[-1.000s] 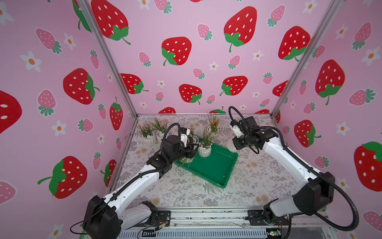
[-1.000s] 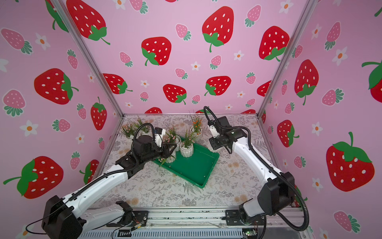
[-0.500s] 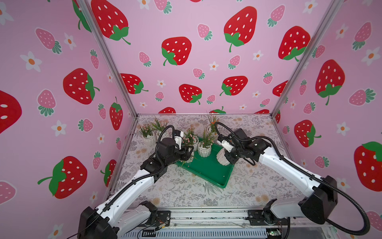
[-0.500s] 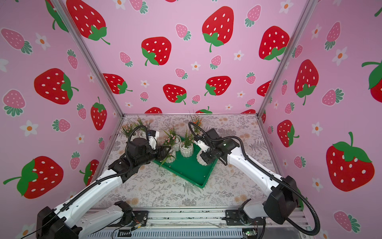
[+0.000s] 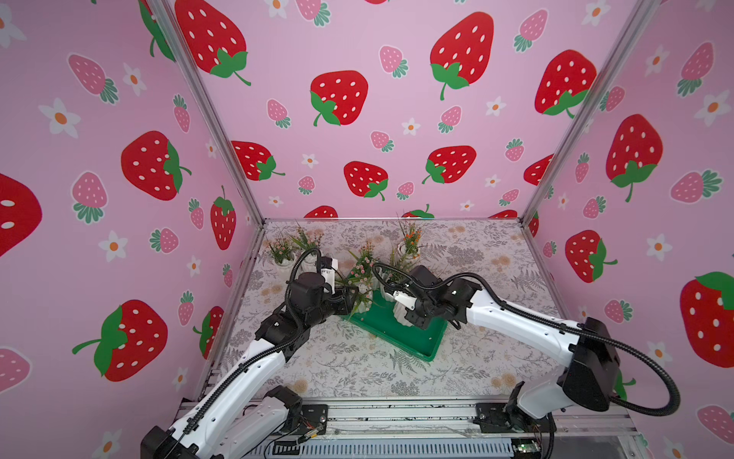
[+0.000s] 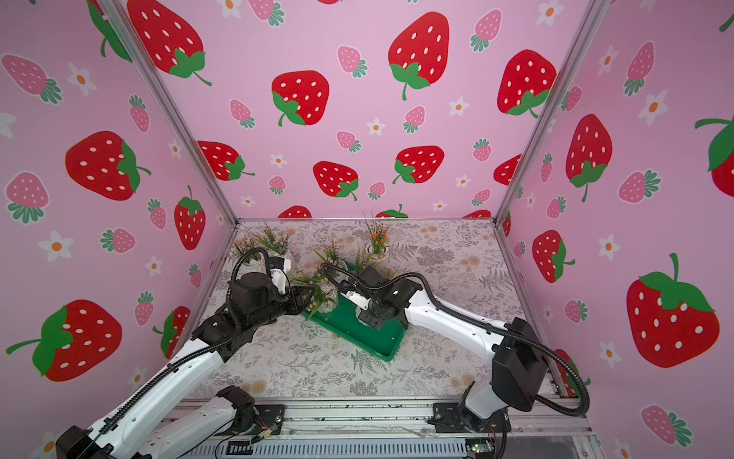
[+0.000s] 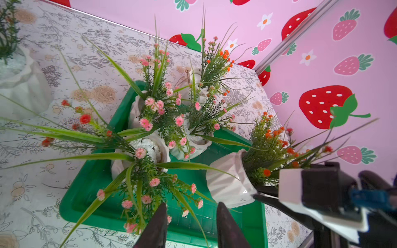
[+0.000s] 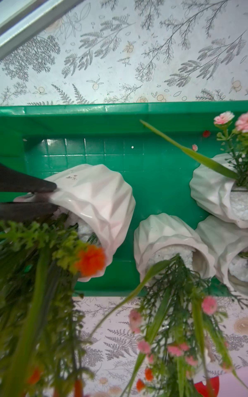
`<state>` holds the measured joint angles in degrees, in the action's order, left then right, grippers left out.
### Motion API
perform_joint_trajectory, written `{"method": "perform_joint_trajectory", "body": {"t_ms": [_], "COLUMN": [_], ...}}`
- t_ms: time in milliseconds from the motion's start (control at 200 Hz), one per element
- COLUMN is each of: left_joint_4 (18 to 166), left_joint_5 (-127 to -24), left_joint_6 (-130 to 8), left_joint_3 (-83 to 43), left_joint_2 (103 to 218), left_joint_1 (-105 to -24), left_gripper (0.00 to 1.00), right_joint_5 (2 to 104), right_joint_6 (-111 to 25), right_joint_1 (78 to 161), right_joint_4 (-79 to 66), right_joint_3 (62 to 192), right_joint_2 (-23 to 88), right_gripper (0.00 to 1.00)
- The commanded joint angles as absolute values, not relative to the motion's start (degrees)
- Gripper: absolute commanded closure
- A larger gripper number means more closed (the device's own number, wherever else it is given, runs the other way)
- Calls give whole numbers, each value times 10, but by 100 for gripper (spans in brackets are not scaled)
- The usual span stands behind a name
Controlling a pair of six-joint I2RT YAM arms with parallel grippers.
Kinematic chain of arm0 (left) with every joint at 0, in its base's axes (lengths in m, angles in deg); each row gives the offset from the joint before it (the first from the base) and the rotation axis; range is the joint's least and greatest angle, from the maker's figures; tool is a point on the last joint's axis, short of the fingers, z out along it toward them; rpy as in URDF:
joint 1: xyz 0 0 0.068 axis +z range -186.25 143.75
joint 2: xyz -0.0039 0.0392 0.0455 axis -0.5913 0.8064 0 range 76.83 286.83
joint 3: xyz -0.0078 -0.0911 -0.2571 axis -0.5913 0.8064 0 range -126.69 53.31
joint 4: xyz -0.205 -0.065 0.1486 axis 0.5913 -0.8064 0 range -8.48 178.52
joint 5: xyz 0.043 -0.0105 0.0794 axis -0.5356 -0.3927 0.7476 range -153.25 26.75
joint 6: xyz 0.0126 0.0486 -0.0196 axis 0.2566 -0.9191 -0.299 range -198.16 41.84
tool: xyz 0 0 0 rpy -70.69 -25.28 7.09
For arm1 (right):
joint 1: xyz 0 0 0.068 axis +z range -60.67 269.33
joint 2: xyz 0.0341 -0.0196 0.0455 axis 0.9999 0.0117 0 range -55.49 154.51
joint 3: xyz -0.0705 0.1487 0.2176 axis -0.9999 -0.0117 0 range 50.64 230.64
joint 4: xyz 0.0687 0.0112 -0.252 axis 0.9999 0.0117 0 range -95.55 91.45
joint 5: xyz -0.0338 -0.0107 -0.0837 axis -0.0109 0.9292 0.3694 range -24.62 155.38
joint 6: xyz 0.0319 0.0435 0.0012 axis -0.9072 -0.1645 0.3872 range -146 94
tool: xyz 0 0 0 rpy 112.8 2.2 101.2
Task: Put the potted gypsophila into the storage box
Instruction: Place the baby's breath potted plant at the storage box.
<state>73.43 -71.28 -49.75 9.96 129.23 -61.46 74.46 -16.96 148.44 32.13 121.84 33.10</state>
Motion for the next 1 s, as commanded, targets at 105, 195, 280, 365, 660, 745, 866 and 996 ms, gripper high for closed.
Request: {"method": "perform_joint_trajectory", "body": {"t_ms": [105, 195, 280, 365, 660, 745, 866, 996], "left_joint_4": [700, 696, 698, 695, 697, 695, 696, 691], "left_joint_5": [-707, -708, -699, -701, -703, -705, -703, -703], "left_joint_6": [-491, -494, -496, -499, -498, -499, -498, -502], "left_joint_3": [107, 108, 115, 115, 115, 114, 116, 112], "left_joint_2": [1281, 1277, 1273, 1274, 1272, 1272, 1273, 1271], "left_joint_1": [-585, -580, -579, -576, -575, -575, -574, -574], "left_gripper": [59, 59, 59, 59, 59, 59, 59, 59], "right_joint_5": [829, 833, 840, 856, 849, 833, 818, 810], "right_joint_6": [-141, -146, -155, -166, -196, -205, -213, -219], "right_joint_1": [1520, 1529, 1537, 1544, 1545, 1545, 1545, 1545], "right_joint_4": [263, 253, 243, 237, 203, 184, 178, 171], "right_joint_3": [1269, 1275, 1280, 1282, 1270, 1262, 1270, 1272], "right_joint_2": [361, 373, 383, 391, 407, 410, 428, 444], "right_gripper": [100, 100, 100, 100, 100, 100, 100, 100]}}
